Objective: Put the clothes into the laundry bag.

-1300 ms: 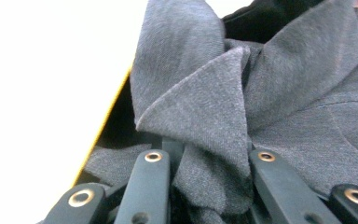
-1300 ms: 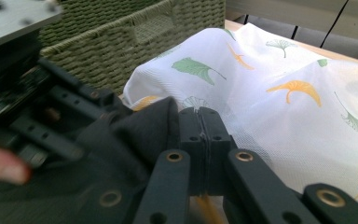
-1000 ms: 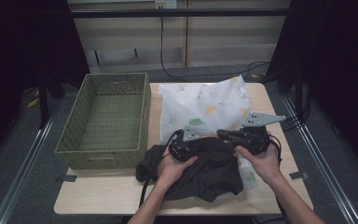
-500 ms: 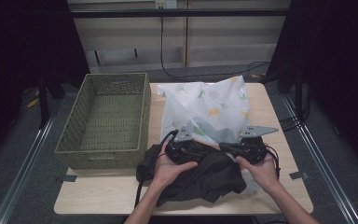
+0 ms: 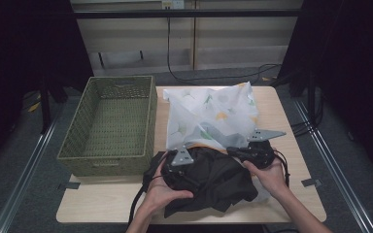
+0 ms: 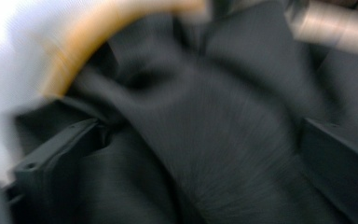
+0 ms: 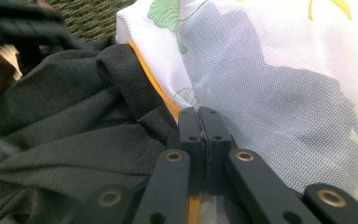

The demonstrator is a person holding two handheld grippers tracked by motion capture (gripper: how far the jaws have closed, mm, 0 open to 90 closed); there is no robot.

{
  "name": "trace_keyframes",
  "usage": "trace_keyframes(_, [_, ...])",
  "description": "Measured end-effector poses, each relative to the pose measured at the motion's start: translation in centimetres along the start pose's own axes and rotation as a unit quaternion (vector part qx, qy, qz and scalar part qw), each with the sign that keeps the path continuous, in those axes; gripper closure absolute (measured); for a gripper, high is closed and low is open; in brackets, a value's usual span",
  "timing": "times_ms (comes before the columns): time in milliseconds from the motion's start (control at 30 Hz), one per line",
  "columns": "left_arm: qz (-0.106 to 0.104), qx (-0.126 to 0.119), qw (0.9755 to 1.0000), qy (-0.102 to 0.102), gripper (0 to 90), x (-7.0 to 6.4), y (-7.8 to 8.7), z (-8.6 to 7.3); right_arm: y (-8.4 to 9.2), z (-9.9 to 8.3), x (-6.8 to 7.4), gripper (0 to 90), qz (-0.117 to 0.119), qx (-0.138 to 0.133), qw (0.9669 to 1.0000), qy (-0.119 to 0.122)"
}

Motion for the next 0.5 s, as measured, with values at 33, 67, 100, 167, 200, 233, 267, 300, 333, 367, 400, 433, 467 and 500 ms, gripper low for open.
trace_keyframes(33, [0.003, -0.005, 1.0000, -0.002, 0.0, -0.1, -0.3, -0.1, 0.0, 0.0, 0.0, 88.9, 0.001, 0.001, 1.0000, 0.000])
trace_keyframes(67, [-0.003, -0.013, 0.9999, -0.005, 0.0, -0.1, -0.4, -0.3, -0.1, 0.0, 0.0, 88.9, 0.000, 0.001, 1.0000, 0.001])
trace_keyframes(100, [-0.018, -0.024, 0.9996, 0.001, 0.0, 0.1, -0.5, -0.6, -0.1, 0.0, 0.0, 88.9, 0.000, 0.001, 1.0000, 0.002])
trace_keyframes(167, [-0.030, -0.021, 0.9993, -0.006, 0.0, 0.2, -0.7, -1.1, -0.1, 0.0, 0.0, 88.9, 0.001, 0.001, 1.0000, -0.001])
trace_keyframes(200, [-0.034, -0.021, 0.9992, -0.009, 0.0, 0.2, -0.9, -1.4, -0.1, 0.0, 0.0, 88.8, 0.003, 0.001, 1.0000, -0.001])
trace_keyframes(233, [-0.033, -0.022, 0.9991, -0.017, 0.0, 0.1, -1.1, -1.6, -0.1, 0.0, 0.0, 88.8, 0.005, 0.002, 1.0000, 0.000])
trace_keyframes(267, [-0.029, -0.018, 0.9991, -0.023, 0.0, 0.1, -1.2, -1.9, -0.2, 0.0, 0.0, 88.8, 0.006, 0.002, 1.0000, -0.001])
trace_keyframes(300, [-0.025, -0.013, 0.9992, -0.029, 0.0, 0.0, -1.3, -2.0, -0.3, 0.0, 0.1, 88.8, 0.005, 0.004, 1.0000, 0.000])
trace_keyframes(333, [-0.015, 0.002, 0.9990, -0.042, 0.0, -0.1, -1.5, -2.1, -0.4, 0.0, 0.1, 88.8, 0.008, 0.004, 1.0000, 0.002])
trace_keyframes(367, [-0.007, 0.009, 0.9988, -0.048, 0.0, -0.2, -1.7, -2.1, -0.5, 0.0, 0.2, 88.6, 0.008, 0.005, 1.0000, 0.002])
trace_keyframes(400, [0.002, 0.009, 0.9987, -0.050, 1.5, -0.4, -1.9, -2.1, -0.5, 0.0, 0.3, 88.5, 0.009, 0.004, 0.9999, 0.003])
trace_keyframes(433, [0.012, 0.028, 0.9981, -0.053, 4.8, -0.4, -1.7, -1.9, -0.6, 0.1, 0.3, 88.1, 0.009, 0.004, 0.9999, 0.004])
trace_keyframes(467, [0.016, 0.019, 0.9984, -0.050, 9.7, -0.4, -1.7, -2.0, -0.6, 0.1, 0.4, 87.1, 0.009, 0.004, 0.9999, 0.004])
trace_keyframes(500, [0.024, 0.017, 0.9985, -0.047, 15.7, -0.1, -1.5, -2.1, -0.5, 0.1, 0.5, 84.7, 0.010, 0.002, 0.9999, 0.006])
Point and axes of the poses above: each handheld gripper's, and its own axes: y roughly backward along the jaws, z roughly out of its top, x roughly to its left, the point moved 2 cm from there along -y, roughly forward along the jaws, and after that the axes turned 6 degrees about -y, right-handed, at the moved point
